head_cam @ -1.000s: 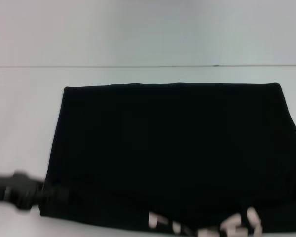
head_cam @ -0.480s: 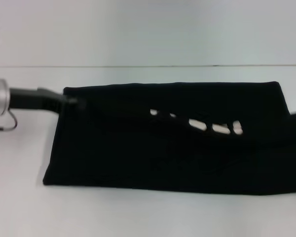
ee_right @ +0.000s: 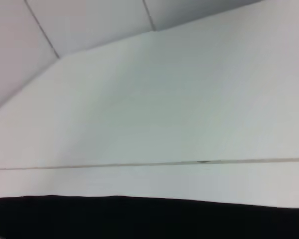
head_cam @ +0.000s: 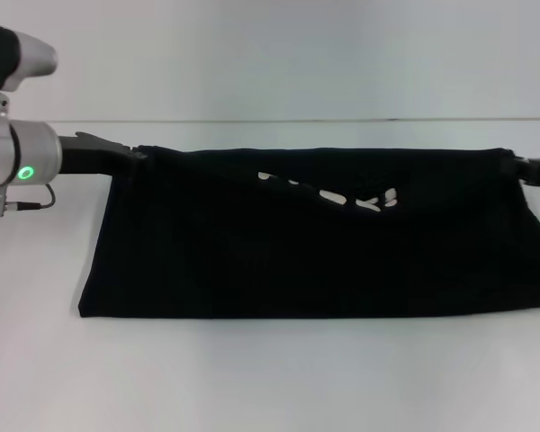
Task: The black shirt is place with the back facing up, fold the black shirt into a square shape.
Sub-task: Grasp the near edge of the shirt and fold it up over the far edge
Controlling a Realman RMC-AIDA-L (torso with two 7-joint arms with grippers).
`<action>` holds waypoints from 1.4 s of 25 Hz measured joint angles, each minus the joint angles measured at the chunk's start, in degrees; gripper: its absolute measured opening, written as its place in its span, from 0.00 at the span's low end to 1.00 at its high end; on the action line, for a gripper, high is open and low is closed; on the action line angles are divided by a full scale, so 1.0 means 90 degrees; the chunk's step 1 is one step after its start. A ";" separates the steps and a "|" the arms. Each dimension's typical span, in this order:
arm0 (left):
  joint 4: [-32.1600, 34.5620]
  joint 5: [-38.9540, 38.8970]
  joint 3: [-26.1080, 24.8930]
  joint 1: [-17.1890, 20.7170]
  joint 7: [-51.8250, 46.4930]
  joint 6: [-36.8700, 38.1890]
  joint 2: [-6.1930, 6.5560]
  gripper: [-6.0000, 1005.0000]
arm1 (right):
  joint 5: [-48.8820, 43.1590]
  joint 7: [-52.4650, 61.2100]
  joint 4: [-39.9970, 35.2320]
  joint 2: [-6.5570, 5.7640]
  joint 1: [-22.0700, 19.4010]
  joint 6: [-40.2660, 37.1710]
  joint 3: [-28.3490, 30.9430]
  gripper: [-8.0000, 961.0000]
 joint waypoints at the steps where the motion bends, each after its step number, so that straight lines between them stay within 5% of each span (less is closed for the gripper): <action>1: -0.0004 0.0000 0.0041 -0.0001 0.0000 -0.0085 -0.0022 0.07 | 0.0000 -0.0016 0.0066 0.0047 0.0085 0.0283 -0.0059 0.07; 10: -0.0019 -0.0003 0.0163 -0.0122 -0.0004 -0.0944 -0.0137 0.07 | 0.0004 -0.0087 0.0148 0.0331 0.0558 0.1622 -0.0405 0.07; 35: -0.0441 -0.0077 0.0186 -0.0205 0.0055 -0.2268 -0.0146 0.07 | 0.0036 -0.0086 0.0444 0.0324 0.1073 0.2909 -0.0752 0.07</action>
